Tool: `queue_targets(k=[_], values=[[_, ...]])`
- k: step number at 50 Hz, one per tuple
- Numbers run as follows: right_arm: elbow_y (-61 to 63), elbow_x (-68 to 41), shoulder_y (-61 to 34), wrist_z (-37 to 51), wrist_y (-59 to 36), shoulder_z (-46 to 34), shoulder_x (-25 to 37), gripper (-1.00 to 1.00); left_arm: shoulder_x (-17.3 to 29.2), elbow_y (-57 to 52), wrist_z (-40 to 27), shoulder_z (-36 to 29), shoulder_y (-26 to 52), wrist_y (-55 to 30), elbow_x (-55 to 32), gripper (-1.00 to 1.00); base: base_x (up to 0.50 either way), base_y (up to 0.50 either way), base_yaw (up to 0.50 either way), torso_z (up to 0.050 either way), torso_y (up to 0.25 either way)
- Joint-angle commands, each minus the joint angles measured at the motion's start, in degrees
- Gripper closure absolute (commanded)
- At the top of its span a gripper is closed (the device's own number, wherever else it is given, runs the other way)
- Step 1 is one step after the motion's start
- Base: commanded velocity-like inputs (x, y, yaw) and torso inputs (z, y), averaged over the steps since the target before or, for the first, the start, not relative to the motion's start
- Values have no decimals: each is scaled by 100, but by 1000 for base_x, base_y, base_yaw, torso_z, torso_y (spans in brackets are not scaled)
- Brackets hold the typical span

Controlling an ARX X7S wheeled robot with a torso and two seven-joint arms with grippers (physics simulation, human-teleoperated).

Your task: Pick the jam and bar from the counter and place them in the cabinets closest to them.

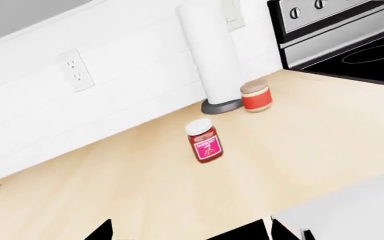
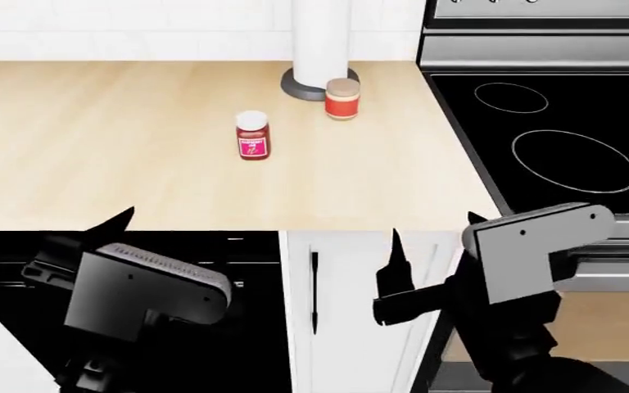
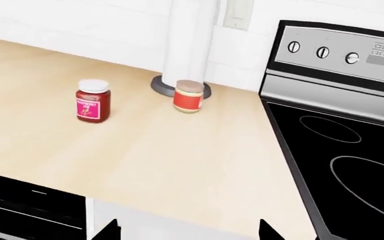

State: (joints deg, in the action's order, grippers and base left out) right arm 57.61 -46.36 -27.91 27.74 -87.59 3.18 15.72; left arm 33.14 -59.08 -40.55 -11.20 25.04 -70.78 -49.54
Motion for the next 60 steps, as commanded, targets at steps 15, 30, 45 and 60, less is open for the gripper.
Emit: queue_targets(k=[15,30,45,60], values=[[-315,-4182,363,2775,18,-34,185,-100,1025,-62,-1396,-1529,321,1273,-1100,-100,0,0,0,0,0],[-220,-4846,656,3401,288,-897,57,-100,1181,3,-1453,-1828,384,1591,-1053,-100,0,0,0,0,0],[238,-4655,1302,3455,384,-1048,-218,-100,1600,-89,-1774,-2769,349,2454,-760,-100,0,0,0,0,0],[-185,-1818,2078,2773,3029,-2030,601,-100,2263,498,-2316,-4991,944,4644,-19,-100,0,0,0,0,0]])
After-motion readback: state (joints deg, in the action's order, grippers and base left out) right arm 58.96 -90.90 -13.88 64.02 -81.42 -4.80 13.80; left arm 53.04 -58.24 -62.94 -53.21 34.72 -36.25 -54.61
